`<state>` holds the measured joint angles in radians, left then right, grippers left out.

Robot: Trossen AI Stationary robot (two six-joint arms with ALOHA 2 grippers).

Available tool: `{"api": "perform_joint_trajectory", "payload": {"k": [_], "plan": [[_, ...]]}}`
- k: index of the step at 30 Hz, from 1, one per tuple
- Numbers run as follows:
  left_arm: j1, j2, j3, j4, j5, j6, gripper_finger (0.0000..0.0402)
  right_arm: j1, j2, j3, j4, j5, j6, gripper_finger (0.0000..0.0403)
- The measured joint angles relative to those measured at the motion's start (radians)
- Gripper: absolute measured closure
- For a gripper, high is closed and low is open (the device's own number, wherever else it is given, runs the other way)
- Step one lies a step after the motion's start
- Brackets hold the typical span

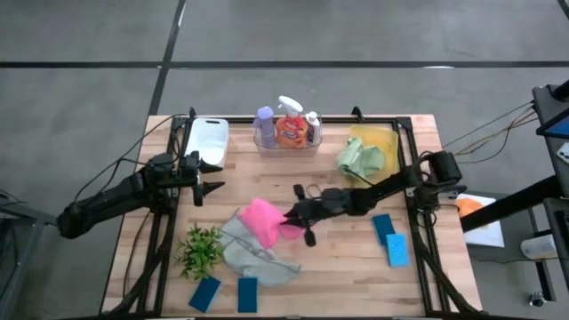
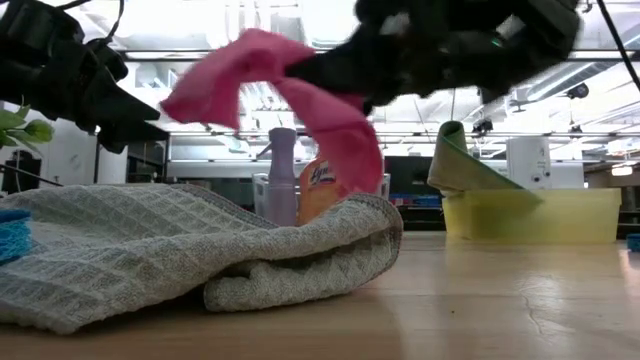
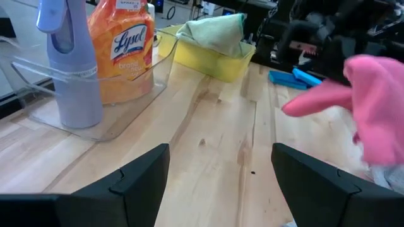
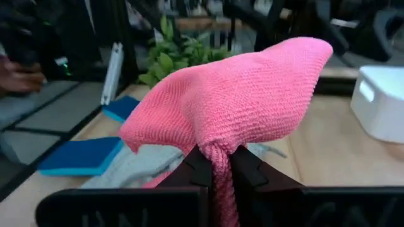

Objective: Pick & Place Kitchen Items
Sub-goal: Put the pink towel into the yellow bin

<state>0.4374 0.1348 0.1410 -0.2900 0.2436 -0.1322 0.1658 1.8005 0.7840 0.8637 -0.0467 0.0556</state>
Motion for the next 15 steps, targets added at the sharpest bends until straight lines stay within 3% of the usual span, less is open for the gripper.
{"api": "perform_joint_trajectory", "payload": {"k": [10,15], "plan": [[0.0,0.0,0.0,-0.001,0.0,0.0,0.0115,0.012,-0.015,-0.36,0.661,0.023,0.096,0.0384],[0.0,0.0,0.0,0.001,0.0,0.0,0.0115,0.012,-0.1,-0.445,0.688,0.167,0.102,0.0384]]}}
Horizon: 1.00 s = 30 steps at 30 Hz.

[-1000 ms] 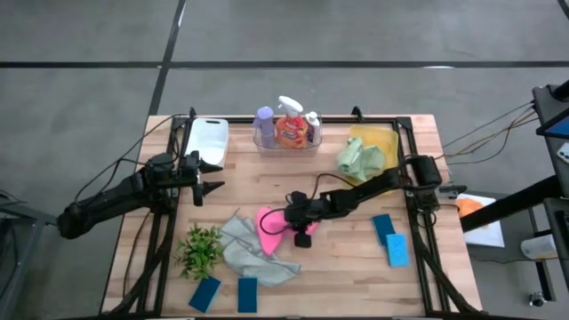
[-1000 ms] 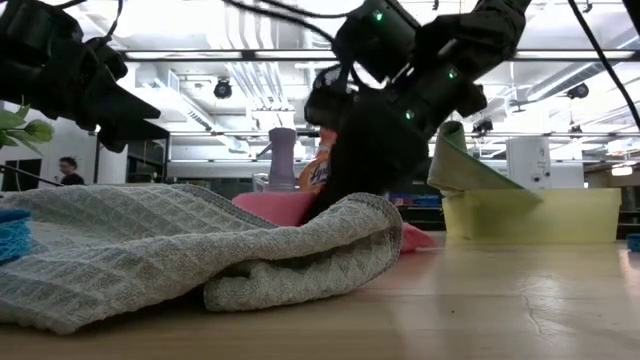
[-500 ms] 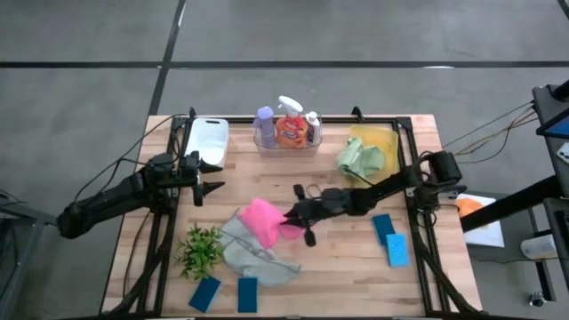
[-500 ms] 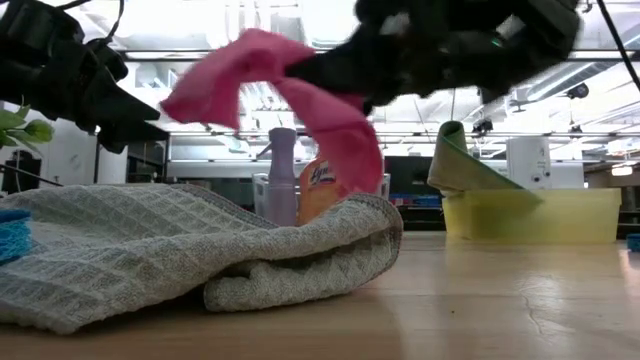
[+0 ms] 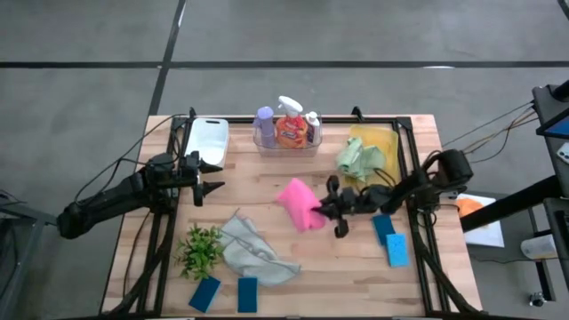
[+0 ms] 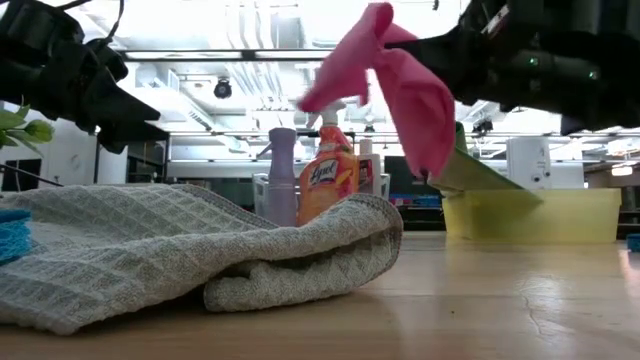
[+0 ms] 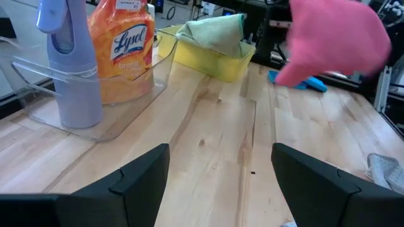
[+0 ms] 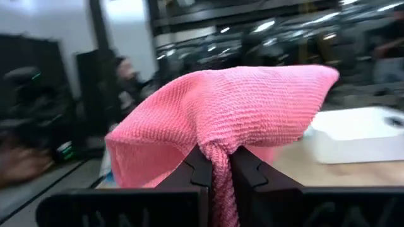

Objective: Pick & Place Kitchen Items
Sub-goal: Put the pink towel into the yellow bin

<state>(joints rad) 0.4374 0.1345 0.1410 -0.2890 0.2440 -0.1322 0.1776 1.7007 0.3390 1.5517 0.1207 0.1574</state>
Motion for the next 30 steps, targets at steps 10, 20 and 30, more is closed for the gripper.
{"api": "perform_joint_trajectory", "payload": {"k": [10,20,30], "plan": [[0.0,0.0,0.0,-0.002,0.0,-0.008,0.0115,0.0,-0.296,-0.042,-0.286,0.552,-0.037,0.0385],[0.0,0.0,0.0,0.0,0.0,-0.008,0.0115,0.0,-0.622,-0.004,-0.651,0.942,-0.187,0.0385],[0.0,0.0,0.0,-0.001,0.0,-0.008,0.0115,0.0,-0.779,0.016,-1.13,1.293,-0.076,0.0385]]}}
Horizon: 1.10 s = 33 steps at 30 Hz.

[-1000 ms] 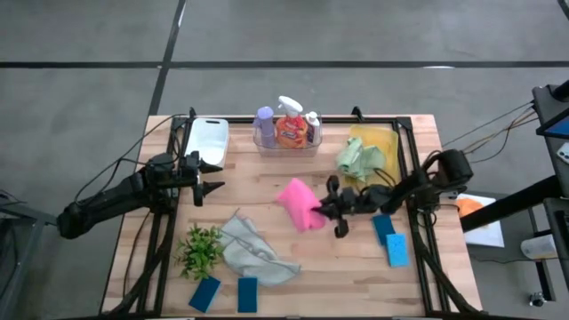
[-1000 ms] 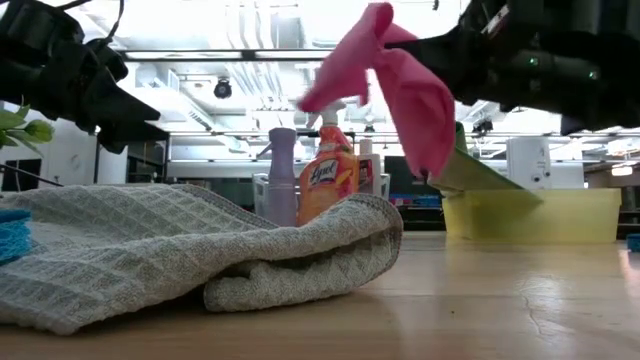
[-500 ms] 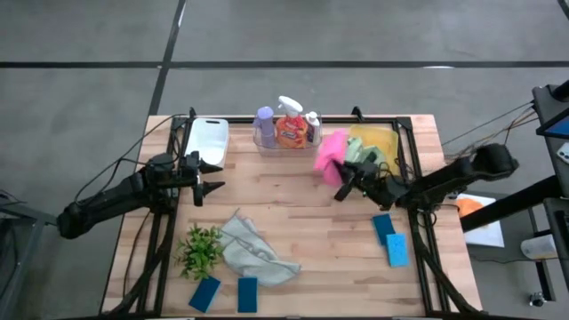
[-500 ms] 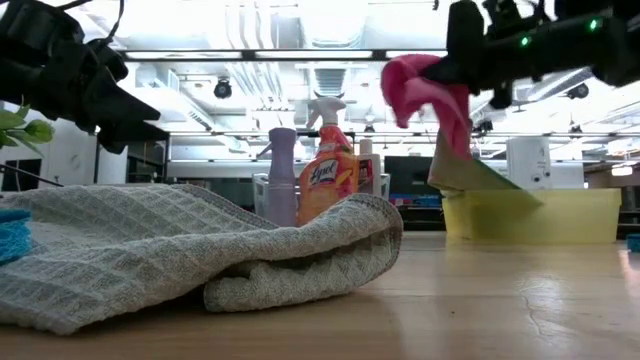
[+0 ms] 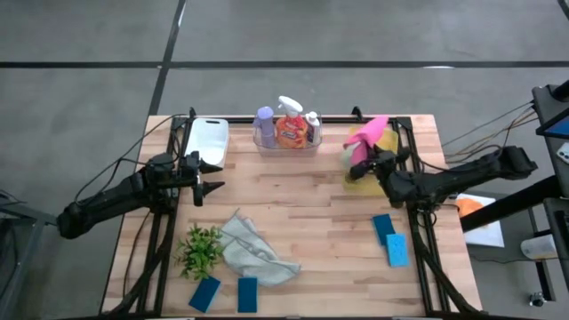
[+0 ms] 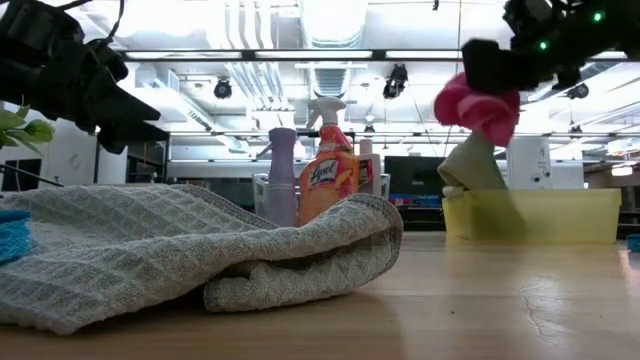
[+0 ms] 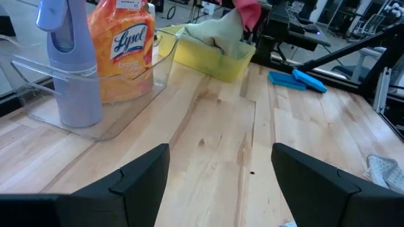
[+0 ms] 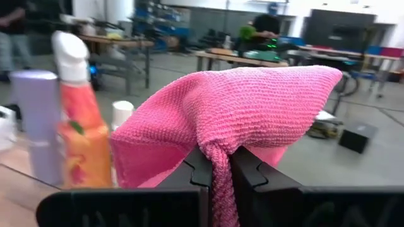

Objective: Pick & Place Kitchen Items
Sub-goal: Put the pink towel into the yellow bin

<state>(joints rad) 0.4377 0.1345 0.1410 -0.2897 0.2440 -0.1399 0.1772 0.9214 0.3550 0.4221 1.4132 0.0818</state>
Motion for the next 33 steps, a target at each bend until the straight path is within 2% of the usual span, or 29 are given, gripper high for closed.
{"api": "perform_joint_trajectory", "payload": {"k": [5,8,11,14,17,20,23,30,33], "plan": [[0.0,0.0,0.0,0.0,0.0,0.0,0.0115,-0.015,-0.001,0.0,-0.228,0.013,0.198,0.0385],[0.0,0.0,0.0,0.0,0.0,-0.001,0.0115,-0.039,0.012,-0.001,-0.405,0.008,0.39,0.0385],[0.0,0.0,0.0,0.0,0.0,-0.01,0.0115,-0.079,0.024,-0.002,-0.615,-0.05,0.634,0.0385],[0.0,0.0,0.0,0.0,0.0,-0.019,0.0115,-0.126,0.043,-0.004,-0.797,-0.152,0.855,0.0385],[0.0,0.0,0.0,0.0,0.0,-0.019,0.0115,-0.151,0.065,-0.01,-0.858,-0.233,0.929,0.0385],[0.0,0.0,0.0,0.0,0.0,-0.019,0.0115,-0.151,0.076,-0.011,-0.848,-0.255,0.933,0.0375],[0.0,0.0,0.0,0.001,0.0,-0.019,0.0115,-0.154,0.071,-0.011,-0.827,-0.247,0.934,0.0331],[0.0,0.0,0.0,0.005,0.0,-0.019,0.0115,-0.155,0.033,-0.011,-0.817,-0.215,0.905,0.0171],[0.0,0.0,0.0,0.005,0.0,-0.019,0.0115,-0.155,0.007,-0.005,-0.82,-0.222,0.878,0.0119]]}}
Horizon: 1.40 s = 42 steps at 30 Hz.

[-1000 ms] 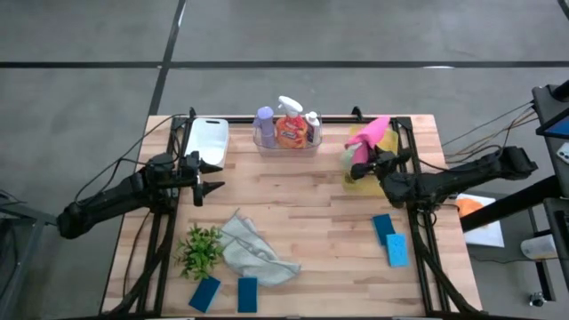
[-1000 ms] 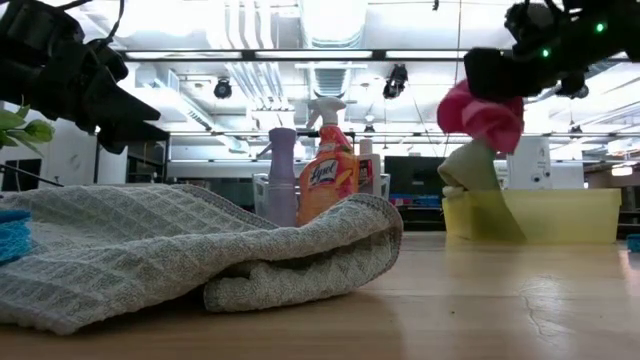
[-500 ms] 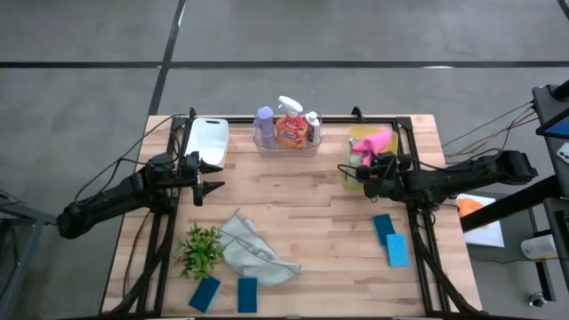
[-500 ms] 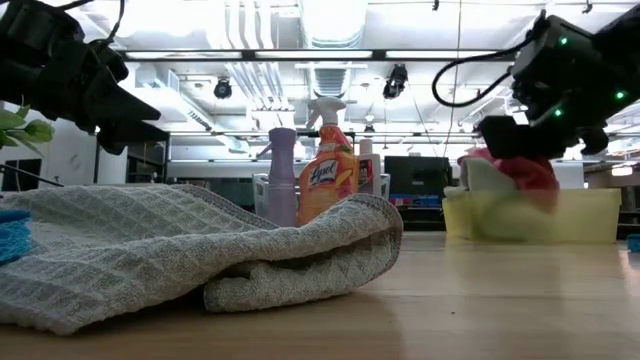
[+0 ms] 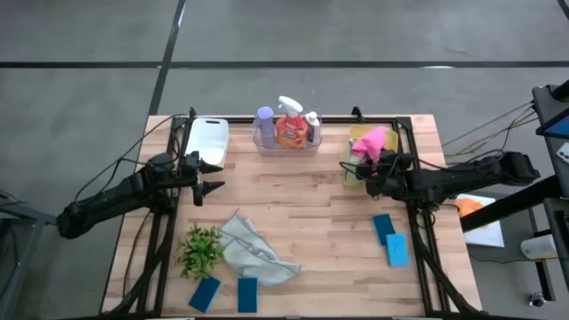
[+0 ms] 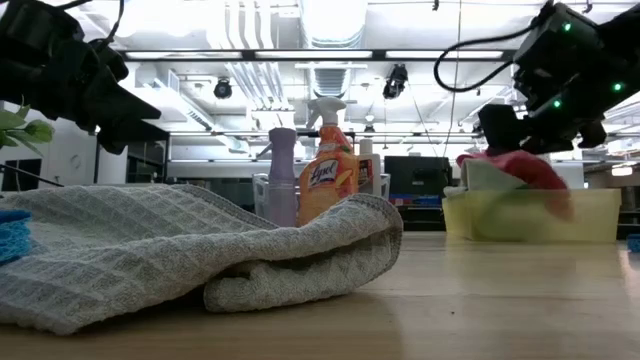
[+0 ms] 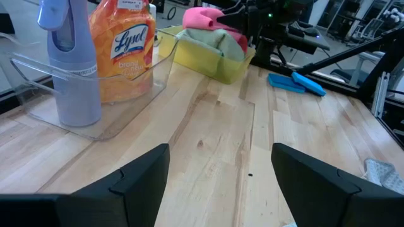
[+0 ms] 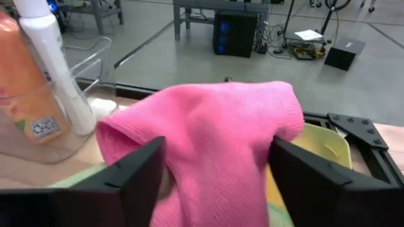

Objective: Pick & Place Kitchen Items
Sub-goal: Put the pink towel into the yellow bin, then put the grey towel into the yellow bin

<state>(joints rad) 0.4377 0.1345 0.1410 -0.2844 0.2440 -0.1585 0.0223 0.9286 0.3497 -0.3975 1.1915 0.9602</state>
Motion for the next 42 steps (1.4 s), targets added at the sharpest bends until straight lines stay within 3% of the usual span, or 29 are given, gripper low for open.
{"api": "perform_joint_trajectory", "payload": {"k": [4,9,13,16,22,26,35,42], "plan": [[0.0,0.0,0.0,0.002,0.0,0.0,0.0115,0.0,-0.035,0.046,0.001,-0.002,-0.076,0.0084],[0.0,0.0,0.0,0.002,0.0,0.0,0.0115,0.0,-0.057,0.133,0.005,-0.039,-0.195,0.0078],[0.0,0.0,0.0,0.002,0.0,0.0,0.0115,0.001,-0.025,0.181,0.067,-0.196,-0.316,0.0078],[0.0,0.0,0.0,0.002,0.0,0.0,0.0115,0.001,0.032,0.185,0.195,-0.369,-0.406,0.0078],[0.0,0.0,0.0,0.002,0.0,0.0,0.0115,0.04,0.233,0.184,0.545,-0.772,-0.549,0.0078],[0.0,0.0,0.0,0.002,0.0,0.0,0.0115,0.093,0.408,0.214,0.737,-0.972,-0.558,0.0078],[0.0,0.0,0.0,0.002,0.0,0.0,0.0115,0.24,0.795,0.509,0.764,-1.163,-0.573,0.0078],[0.0,0.0,0.0,0.001,0.0,0.0,0.0115,0.286,1.02,0.735,0.764,-1.312,-0.601,0.0078]]}}
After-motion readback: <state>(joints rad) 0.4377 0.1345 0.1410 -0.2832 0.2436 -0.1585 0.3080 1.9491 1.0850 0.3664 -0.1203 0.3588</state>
